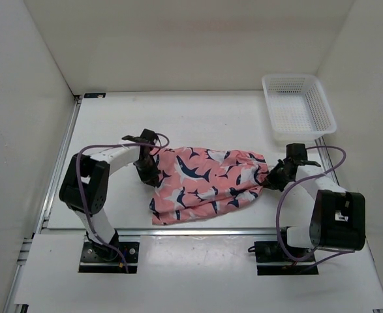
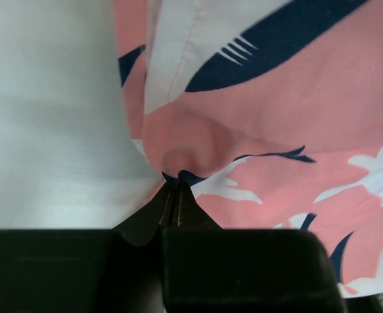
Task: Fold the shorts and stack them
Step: Fold the shorts
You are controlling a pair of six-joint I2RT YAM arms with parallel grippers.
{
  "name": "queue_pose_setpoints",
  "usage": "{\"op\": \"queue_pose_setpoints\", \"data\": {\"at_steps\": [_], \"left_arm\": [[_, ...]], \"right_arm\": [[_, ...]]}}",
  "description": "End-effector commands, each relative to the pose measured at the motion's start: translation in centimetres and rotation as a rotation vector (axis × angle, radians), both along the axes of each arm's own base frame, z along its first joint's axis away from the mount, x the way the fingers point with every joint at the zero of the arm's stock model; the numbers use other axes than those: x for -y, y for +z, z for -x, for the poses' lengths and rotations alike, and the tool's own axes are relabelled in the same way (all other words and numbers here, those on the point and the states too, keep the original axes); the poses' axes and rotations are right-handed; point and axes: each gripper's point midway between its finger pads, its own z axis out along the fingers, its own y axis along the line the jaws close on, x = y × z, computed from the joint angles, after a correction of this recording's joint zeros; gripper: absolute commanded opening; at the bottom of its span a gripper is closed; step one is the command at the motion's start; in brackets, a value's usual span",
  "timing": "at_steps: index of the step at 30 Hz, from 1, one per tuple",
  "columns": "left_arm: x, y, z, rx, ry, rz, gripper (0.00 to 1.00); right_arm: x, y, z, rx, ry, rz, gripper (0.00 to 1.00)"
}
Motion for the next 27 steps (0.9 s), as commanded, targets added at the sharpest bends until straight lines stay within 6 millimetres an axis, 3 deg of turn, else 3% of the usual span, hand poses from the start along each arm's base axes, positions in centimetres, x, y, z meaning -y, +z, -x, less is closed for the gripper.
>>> {"op": "queue_pose_setpoints", "data": {"at_steps": [1,5,7,8,9,10,12,13,16,19,20,24,27], "left_arm": [[-1.1,1.1,-5.4,0.105,0.024,0.006,0.1],[-3.3,3.3,-11.1,0.176,0.062,-0.039,0.1],[-4.2,5.6,-13.4,0.209,0.065,-0.07,0.1],[-4.5,6.7,-13.9,0.228,0.06,-0.091,0.12],[-4.9,7.1,-14.2,0.223,0.059,-0.095,0.2],[-5.5,8.4,-14.8,0.252,0.061,-0.106,0.45],[-6.4,9.5,-14.3,0.262,0.078,-0.129,0.87],[-7.2,10.2,-13.3,0.266,0.092,-0.13,1.0],[-8.8,11.1,-11.2,0.28,0.129,-0.121,1.0],[-8.5,10.7,-9.9,0.288,0.106,-0.066,1.0],[-8.4,9.5,-8.8,0.256,0.091,-0.059,1.0],[-7.6,6.0,-7.9,0.183,0.058,-0.022,0.97],[-7.3,3.9,-7.9,0.137,0.054,-0.01,0.9]], "right_arm": [[-2.3,0.3,-2.0,0.037,0.041,-0.085,0.01],[-4.3,1.1,-4.2,0.049,0.077,-0.108,0.0],[-5.1,1.8,-4.5,0.06,0.108,-0.095,0.0],[-5.1,2.4,-5.0,0.074,0.12,-0.072,0.23],[-5.0,2.5,-5.1,0.074,0.133,-0.045,0.45],[-5.0,2.6,-4.4,0.055,0.149,-0.012,0.63],[-4.2,3.8,-4.9,0.097,0.16,0.056,0.84],[-4.3,4.0,-4.6,0.098,0.165,0.068,0.84],[-3.5,5.3,-5.0,0.136,0.173,0.133,0.87],[-3.3,5.7,-5.0,0.152,0.198,0.169,0.86],[-3.3,5.5,-5.2,0.148,0.207,0.174,0.86],[-3.7,4.7,-6.8,0.128,0.222,0.171,0.78],[-4.8,4.2,-7.7,0.103,0.272,0.155,0.63]]}}
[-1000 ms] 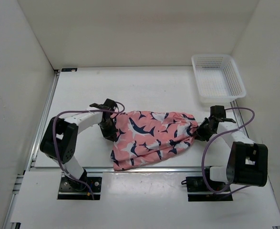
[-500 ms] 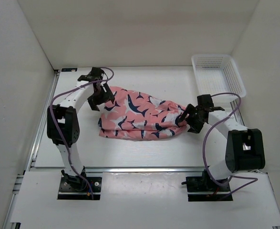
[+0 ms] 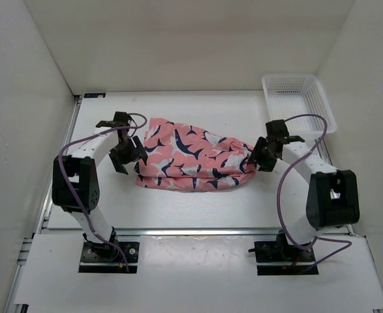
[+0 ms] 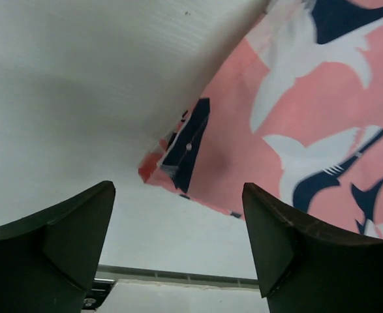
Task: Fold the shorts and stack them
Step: Fold the shorts
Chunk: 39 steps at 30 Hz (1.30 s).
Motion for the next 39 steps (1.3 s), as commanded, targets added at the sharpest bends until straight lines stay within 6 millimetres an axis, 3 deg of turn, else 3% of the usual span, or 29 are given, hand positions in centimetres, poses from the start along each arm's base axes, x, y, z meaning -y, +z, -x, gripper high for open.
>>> {"op": "queue_pose_setpoints", "data": {"at_steps": [1,3,4,5,6,7,11,14,18,19,20,22,25,28,31,33,34,35,36,37,39], "left_arm": [[1.1,-1.4,-0.7,0.003,-0.038,0.049,0.88],[1.1,-2.0,-0.8,-0.008,-0.038,0.047,0.72],[1.1,-2.4,-0.7,-0.02,-0.038,0.046,0.63],[1.1,-2.4,-0.7,-0.019,-0.048,0.044,0.48],[1.1,-2.1,-1.1,-0.008,-0.048,0.045,0.19],[1.5,-2.4,-0.9,-0.021,-0.062,0.064,0.1],[1.4,-1.0,-1.5,0.016,-0.056,0.077,0.1],[1.5,1.6,-2.4,0.079,-0.059,0.083,0.1],[1.5,6.2,-3.4,0.173,-0.059,0.083,0.1],[1.6,8.3,-3.5,0.206,-0.063,0.094,0.1],[1.6,9.3,-3.4,0.218,-0.063,0.096,0.1],[1.6,11.9,-3.2,0.273,-0.065,0.101,0.1],[2.0,13.4,-2.2,0.303,-0.078,0.133,0.1],[3.0,12.7,-0.1,0.294,-0.093,0.18,0.1],[3.6,9.9,2.3,0.252,-0.089,0.191,0.1],[3.8,6.3,4.4,0.176,-0.067,0.193,0.11],[4.1,5.3,4.6,0.176,-0.081,0.194,0.21],[3.9,2.4,5.8,0.091,-0.074,0.18,0.32],[3.8,1.2,6.1,0.054,-0.071,0.174,0.37],[3.8,0.1,6.5,0.015,-0.068,0.168,0.52],[3.3,-1.0,6.2,-0.022,-0.058,0.134,0.64]], "right_arm": [[-0.8,0.2,-1.7,0.002,0.05,0.011,0.49],[-0.9,0.1,-1.8,-0.003,0.052,0.027,0.3],[-1.1,0.1,-1.7,-0.001,0.06,0.036,0.13],[-1.1,0.1,-1.7,-0.003,0.052,0.033,0.07],[-1.0,0.8,-2.1,0.022,0.046,0.039,0.03],[-0.8,0.7,-1.9,0.01,0.041,0.051,0.0],[-0.6,3.0,-2.7,0.067,0.041,0.079,0.0],[-0.5,5.5,-3.5,0.121,0.054,0.089,0.0],[-0.4,8.6,-4.4,0.165,0.057,0.097,0.0],[-0.2,9.4,-4.1,0.167,0.053,0.104,0.0],[-0.3,11.0,-4.4,0.197,0.05,0.099,0.0],[0.1,12.7,-3.9,0.233,0.042,0.103,0.0],[0.4,13.4,-2.7,0.262,0.047,0.102,0.0],[0.8,11.1,-0.6,0.206,0.041,0.106,0.0],[1.2,7.6,1.6,0.141,0.038,0.114,0.0],[1.4,4.7,3.1,0.078,0.046,0.118,0.0],[1.5,3.8,3.6,0.061,0.047,0.121,0.0],[1.7,3.1,3.9,0.048,0.044,0.134,0.0],[1.9,2.0,4.5,0.027,0.045,0.138,0.08],[2.1,1.7,4.7,0.018,0.033,0.145,0.42],[2.5,1.1,4.8,0.003,0.02,0.148,0.72]]}}
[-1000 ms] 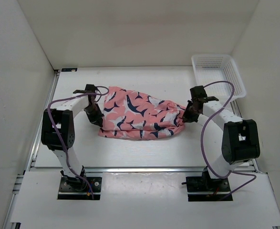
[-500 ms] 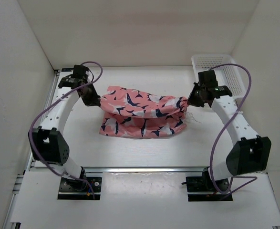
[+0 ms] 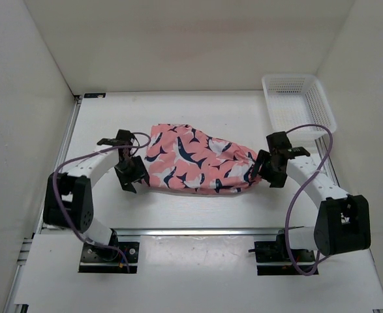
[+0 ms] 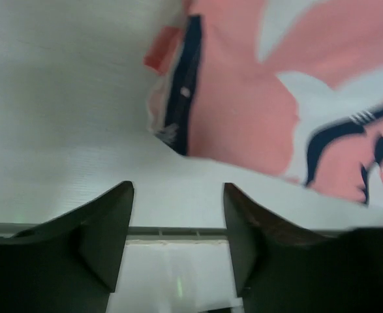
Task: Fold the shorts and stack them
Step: Fold the shorts
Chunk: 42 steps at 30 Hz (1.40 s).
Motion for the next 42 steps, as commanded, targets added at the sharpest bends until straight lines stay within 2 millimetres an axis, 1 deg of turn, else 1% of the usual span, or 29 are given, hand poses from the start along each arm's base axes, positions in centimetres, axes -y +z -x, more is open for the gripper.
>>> {"op": "queue_pose_setpoints", "data": {"at_steps": [1,2,3,5,6,7,9,10,11,13,14,15,16,18,20,22,23,26,27,28,29,31,34,36,37,38,39,41,42], "left_arm": [[-0.2,-0.2,-2.1,0.055,0.019,-0.023,0.71],[-0.2,0.3,-2.7,0.075,0.021,-0.028,0.71],[0.0,1.4,-4.1,0.112,0.022,-0.02,0.72],[-0.2,2.8,-5.5,0.16,0.032,-0.041,0.72],[-0.2,3.9,-6.9,0.185,0.036,-0.048,0.72],[-0.3,4.4,-7.2,0.184,0.039,-0.061,0.72],[-0.1,5.3,-9.2,0.206,0.043,-0.065,0.71],[0.1,5.4,-9.8,0.213,0.037,-0.074,0.68],[0.3,5.4,-10.5,0.215,0.037,-0.074,0.66],[0.7,4.8,-12.4,0.206,0.028,-0.079,0.64],[0.8,4.3,-12.9,0.197,0.027,-0.081,0.61],[0.9,3.9,-13.4,0.188,0.027,-0.083,0.61],[1.0,2.6,-14.1,0.16,0.025,-0.089,0.6],[1.1,1.4,-14.7,0.135,0.014,-0.097,0.54],[1.6,-0.1,-14.9,0.109,0.014,-0.1,0.53],[2.2,-1.3,-14.9,0.083,0.0,-0.094,0.51],[2.3,-1.7,-15.0,0.082,0.01,-0.092,0.5],[3.0,-2.7,-14.4,0.052,-0.003,-0.097,0.46],[2.9,-3.4,-14.2,0.041,-0.003,-0.1,0.45],[3.3,-3.4,-14.1,0.042,-0.012,-0.1,0.42],[3.2,-4.1,-13.7,0.021,-0.014,-0.105,0.37],[3.4,-4.8,-12.9,-0.003,-0.027,-0.111,0.35],[3.9,-5.5,-10.6,-0.03,-0.061,-0.129,0.34],[3.5,-5.5,-8.2,-0.042,-0.066,-0.159,0.35],[3.6,-5.5,-7.3,-0.041,-0.068,-0.158,0.38],[3.5,-5.1,-5.3,-0.047,-0.086,-0.161,0.41],[3.8,-4.8,-4.4,-0.049,-0.085,-0.149,0.43],[4.1,-3.6,-2.9,-0.026,-0.093,-0.128,0.52],[4.2,-3.0,-3.1,-0.007,-0.081,-0.12,0.54]], "right_arm": [[0.3,0.6,-1.5,0.066,-0.026,0.001,0.82],[0.5,0.7,-1.6,0.065,-0.044,-0.002,0.88],[0.2,0.8,-2.0,0.073,-0.054,-0.039,0.88],[0.0,1.1,-2.4,0.079,-0.081,-0.1,0.88],[0.6,0.9,-2.9,0.091,-0.112,-0.145,0.88],[-0.5,0.5,-2.3,0.062,-0.121,-0.245,0.87],[-0.4,0.4,-3.0,0.088,-0.157,-0.334,0.87],[-0.7,-0.3,-2.6,0.065,-0.176,-0.37,0.87],[-1.4,-0.3,-2.8,0.062,-0.157,-0.409,0.87],[-1.8,-0.6,-3.2,0.058,-0.173,-0.437,0.86],[-1.9,-1.2,-2.9,0.039,-0.173,-0.443,0.86],[-2.1,-1.1,-3.1,0.043,-0.181,-0.458,0.86],[-2.3,-1.6,-2.9,0.022,-0.188,-0.471,0.86],[-2.6,-2.3,-2.6,0.007,-0.207,-0.493,0.85],[-2.6,-3.2,-2.3,0.0,-0.221,-0.498,0.82],[-2.1,-4.6,-2.5,-0.01,-0.248,-0.468,0.73],[-1.9,-4.9,-2.6,-0.009,-0.254,-0.454,0.65],[-1.4,-6.2,-2.8,-0.027,-0.272,-0.425,0.48],[-1.4,-6.0,-3.5,-0.016,-0.261,-0.423,0.4],[-1.5,-6.2,-3.7,-0.028,-0.26,-0.429,0.22],[-1.5,-6.0,-3.8,-0.025,-0.25,-0.426,0.13],[-0.9,-5.6,-4.1,-0.007,-0.249,-0.392,0.01],[0.5,-3.5,-4.6,0.046,-0.214,-0.29,0.0],[1.2,-1.2,-4.6,0.085,-0.163,-0.239,0.0],[1.5,-0.4,-4.5,0.099,-0.148,-0.215,0.0],[1.8,0.2,-3.9,0.088,-0.131,-0.192,0.0],[2.3,2.1,-4.5,0.141,-0.095,-0.16,0.0],[2.6,3.3,-4.1,0.146,-0.065,-0.134,0.0],[2.8,4.6,-4.6,0.18,-0.034,-0.121,0.0]]}}
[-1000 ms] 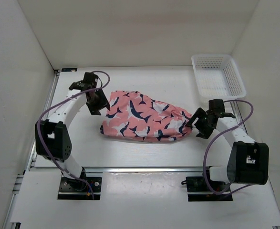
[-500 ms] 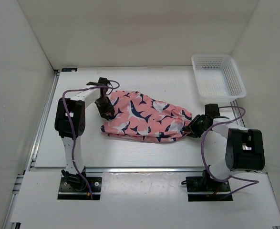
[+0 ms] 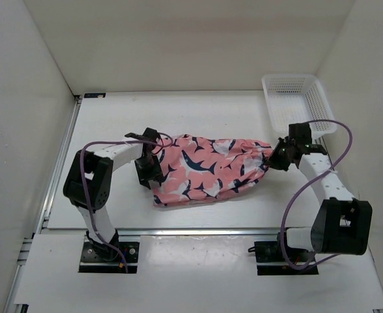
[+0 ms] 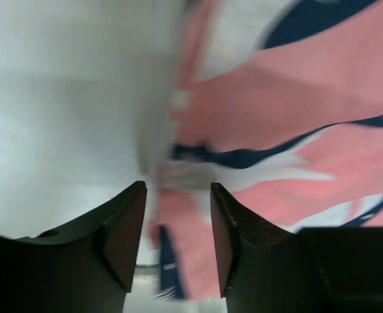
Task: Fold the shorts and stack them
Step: Fold the shorts
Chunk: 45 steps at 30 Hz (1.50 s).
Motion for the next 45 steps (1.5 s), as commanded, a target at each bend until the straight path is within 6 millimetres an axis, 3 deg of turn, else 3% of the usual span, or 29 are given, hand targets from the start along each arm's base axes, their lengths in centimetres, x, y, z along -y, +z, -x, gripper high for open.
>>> {"op": "queue_pose_setpoints", "data": {"at_steps": [1,3,5,6,7,10,15,16,18,19,21,22,23,27,32,39,43,44,45], "left_arm": [[0.0,2.3,0.6,0.068,0.017,0.019,0.56],[0.2,3.1,-0.1,0.101,0.019,0.023,0.57],[0.1,3.4,-0.9,0.113,0.03,0.027,0.49],[0.3,3.2,-1.4,0.109,0.03,0.025,0.15],[0.8,3.0,-2.1,0.121,0.005,0.041,0.1],[1.3,1.3,-3.0,0.092,-0.01,0.037,0.1],[2.2,-0.1,-5.4,0.084,-0.023,0.034,0.1],[2.2,-1.0,-5.4,0.062,-0.023,0.026,0.1],[2.4,-1.5,-5.4,0.047,-0.024,0.033,0.1],[2.5,-1.8,-5.5,0.046,-0.024,0.033,0.1],[2.5,-2.5,-5.1,0.03,-0.025,0.038,0.1],[2.5,-2.8,-5.0,0.021,-0.025,0.035,0.1],[2.3,-3.0,-4.7,0.013,-0.034,0.031,0.1],[1.7,-2.3,-5.0,0.029,-0.014,0.036,0.1],[0.5,-0.3,-5.6,0.077,0.025,0.061,0.1],[0.0,-0.5,-5.4,0.064,0.029,0.074,0.1],[0.0,0.6,-5.5,0.084,0.027,0.099,0.1],[-0.7,0.6,-5.5,0.076,0.034,0.102,0.12],[-0.9,1.8,-5.9,0.104,0.021,0.117,0.17]], "right_arm": [[1.5,3.3,0.2,0.05,0.08,0.129,0.0],[1.4,3.9,0.1,0.056,0.095,0.174,0.0],[0.5,4.7,-0.8,0.082,0.123,0.204,0.0],[0.1,5.2,-0.8,0.088,0.134,0.221,0.0],[0.1,6.3,-1.6,0.122,0.13,0.257,0.0],[-2.4,8.2,-2.3,0.176,0.176,0.279,0.0],[-7.3,9.2,-2.8,0.198,0.296,0.3,0.0],[-9.1,8.9,-2.3,0.192,0.34,0.319,0.0],[-11.5,10.3,-2.4,0.232,0.392,0.327,0.0],[-13.9,9.8,-1.4,0.225,0.476,0.334,0.0],[-16.8,11.1,-1.1,0.274,0.562,0.33,0.0],[-19.2,10.5,0.1,0.266,0.643,0.337,0.0],[-20.9,11.4,0.2,0.299,0.683,0.331,0.0],[-26.9,9.3,2.2,0.285,0.84,0.399,0.0],[-32.4,7.2,3.2,0.299,0.937,0.439,0.0],[-35.3,4.6,2.7,0.287,0.952,0.451,0.0],[-36.7,3.2,2.4,0.281,0.964,0.433,0.0],[-36.9,3.2,2.6,0.274,0.976,0.418,0.04],[-37.2,3.3,2.5,0.282,0.966,0.406,0.15]]}}
